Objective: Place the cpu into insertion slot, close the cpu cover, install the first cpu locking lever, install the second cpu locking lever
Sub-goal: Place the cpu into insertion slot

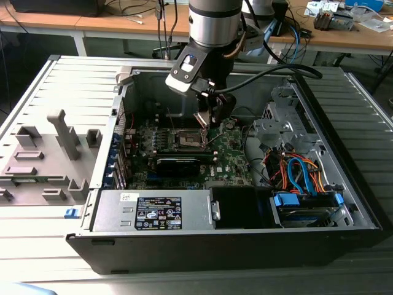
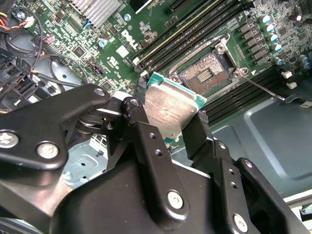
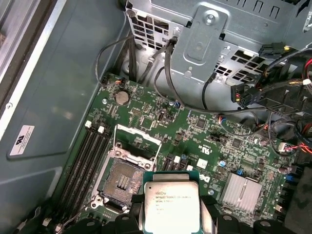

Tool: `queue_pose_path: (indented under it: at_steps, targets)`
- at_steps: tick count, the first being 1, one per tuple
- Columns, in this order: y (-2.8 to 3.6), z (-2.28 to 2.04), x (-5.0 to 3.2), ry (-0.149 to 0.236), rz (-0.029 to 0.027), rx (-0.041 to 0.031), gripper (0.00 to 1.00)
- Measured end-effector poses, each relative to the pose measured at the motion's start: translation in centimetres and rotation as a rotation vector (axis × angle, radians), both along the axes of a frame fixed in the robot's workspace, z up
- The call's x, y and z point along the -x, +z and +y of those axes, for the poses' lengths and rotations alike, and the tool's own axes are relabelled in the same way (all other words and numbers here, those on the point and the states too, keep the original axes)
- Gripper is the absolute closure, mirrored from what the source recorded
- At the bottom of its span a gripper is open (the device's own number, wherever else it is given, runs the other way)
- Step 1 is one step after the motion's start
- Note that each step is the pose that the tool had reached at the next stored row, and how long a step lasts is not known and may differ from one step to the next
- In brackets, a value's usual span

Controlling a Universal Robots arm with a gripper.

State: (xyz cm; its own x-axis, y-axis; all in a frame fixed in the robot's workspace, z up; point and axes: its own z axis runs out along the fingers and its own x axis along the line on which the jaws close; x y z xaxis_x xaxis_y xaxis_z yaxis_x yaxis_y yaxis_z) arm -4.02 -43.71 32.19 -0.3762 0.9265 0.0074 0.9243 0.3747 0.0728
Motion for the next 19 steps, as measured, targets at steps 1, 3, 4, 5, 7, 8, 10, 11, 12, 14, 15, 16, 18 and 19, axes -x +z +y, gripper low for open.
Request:
queue_pose_path:
  at_steps: [1, 3, 4, 5, 7, 8, 10, 11, 12, 14, 15, 16, 18, 19]
  targets:
    - [0.00, 0.00, 0.00, -0.002, 0.0000, 0.0000, 0.45]
    - [0.00, 0.00, 0.00, -0.006, 0.0000, 0.0002, 0.45]
    - [0.00, 0.00, 0.00, -0.008, 0.0000, 0.0002, 0.45]
    - [0.00, 0.00, 0.00, -0.011, 0.0000, 0.0004, 0.45]
    - [0.00, 0.00, 0.00, -0.015, 0.0000, 0.0005, 0.45]
    - [0.00, 0.00, 0.00, -0.017, 0.0000, 0.0006, 0.45]
    - [0.00, 0.00, 0.00, -0.020, 0.0000, 0.0007, 0.45]
    - [0.00, 0.00, 0.00, -0.022, 0.0000, 0.0008, 0.45]
    - [0.00, 0.00, 0.00, -0.024, 0.0000, 0.0009, 0.45]
    - [0.00, 0.00, 0.00, -0.028, 0.0000, 0.0011, 0.45]
    - [0.00, 0.00, 0.00, -0.030, 0.0000, 0.0012, 0.45]
    - [0.00, 0.00, 0.00, -0.032, 0.0000, 0.0014, 0.45]
    - [0.00, 0.00, 0.00, -0.040, 0.0000, 0.0021, 0.45]
    - [0.00, 0.00, 0.00, -0.044, 0.0000, 0.0023, 0.45]
